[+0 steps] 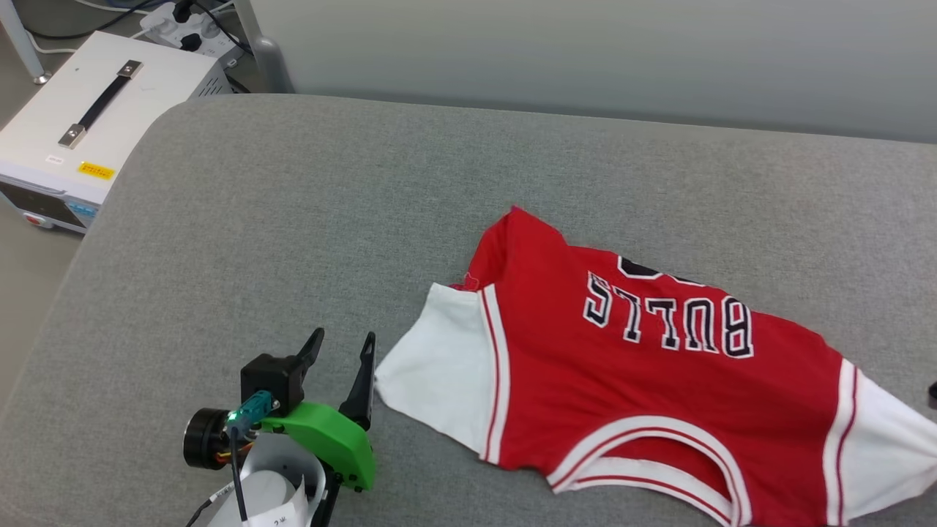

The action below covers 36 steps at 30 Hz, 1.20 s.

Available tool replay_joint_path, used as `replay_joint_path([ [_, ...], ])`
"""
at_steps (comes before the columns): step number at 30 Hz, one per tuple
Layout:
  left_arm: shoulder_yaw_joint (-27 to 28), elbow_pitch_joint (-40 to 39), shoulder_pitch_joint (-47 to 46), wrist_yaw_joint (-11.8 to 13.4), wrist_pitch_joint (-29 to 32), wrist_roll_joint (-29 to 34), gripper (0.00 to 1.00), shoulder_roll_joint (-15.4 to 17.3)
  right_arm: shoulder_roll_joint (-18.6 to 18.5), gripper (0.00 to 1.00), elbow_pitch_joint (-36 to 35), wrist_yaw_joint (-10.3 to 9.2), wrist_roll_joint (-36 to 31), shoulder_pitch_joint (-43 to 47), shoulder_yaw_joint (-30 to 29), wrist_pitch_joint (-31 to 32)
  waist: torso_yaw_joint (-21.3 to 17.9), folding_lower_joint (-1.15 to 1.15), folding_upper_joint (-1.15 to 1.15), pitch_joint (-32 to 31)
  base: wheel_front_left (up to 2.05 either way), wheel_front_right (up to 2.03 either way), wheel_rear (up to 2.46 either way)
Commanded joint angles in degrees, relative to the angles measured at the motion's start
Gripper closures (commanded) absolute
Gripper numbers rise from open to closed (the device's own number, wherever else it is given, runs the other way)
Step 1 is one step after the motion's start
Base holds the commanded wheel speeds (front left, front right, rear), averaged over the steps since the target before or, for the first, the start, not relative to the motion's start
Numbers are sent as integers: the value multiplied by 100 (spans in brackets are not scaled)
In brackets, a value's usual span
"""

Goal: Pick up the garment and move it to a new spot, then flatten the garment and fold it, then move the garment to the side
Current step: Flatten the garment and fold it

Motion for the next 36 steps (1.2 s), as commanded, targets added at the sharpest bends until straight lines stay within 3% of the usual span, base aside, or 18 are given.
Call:
replay_joint_path([
  [1, -21, 9, -49, 1, -24, -37, 0, 13, -121, 100, 153, -8, -55, -37, -34, -90, -11, 0, 0, 25, 0, 0, 0],
  [4, -40, 15, -71, -4, -26, -42, 0, 14, -230, 100, 462, -8, -194, -150, -52, -302, -11, 0, 0, 74, 0, 0, 0],
  [8, -68, 32, -105, -17, -26, -49, 0, 19, -96, 98, 910, -8, -169, -284, -96, -642, 11, 0, 0, 115, 0, 0, 0],
  [9, -75, 41, -110, -19, -26, -51, 0, 21, -56, 55, 1005, -8, -213, -316, -89, -769, 18, 0, 0, 112, 0, 0, 0],
  [10, -79, 49, -109, -19, -27, -55, 0, 23, 0, 0, 1106, -8, -212, -336, -110, -858, 19, 0, 0, 106, 0, 0, 0],
  [16, -103, 82, -59, -3, -32, -74, 0, 47, 399, 0, 1639, -8, -215, -421, -381, -1454, -48, 0, 0, -31, 0, 0, 0],
  [22, -88, -2, -3, -7, -78, -141, 0, 62, 859, 0, 1676, -8, -172, -465, -1168, -2357, -181, 0, 0, -209, 0, 0, 0],
  [30, -129, -138, 118, -15, -187, -189, 0, 22, 1732, 0, 838, -8, -374, -76, -2515, -3416, -321, 0, 0, -359, 0, 0, 0],
  [36, -169, -266, 212, -18, -326, -203, 0, -80, 2894, 0, -256, -8, -703, 713, -3439, -3995, -370, 0, 0, -398, 0, 0, 0],
])
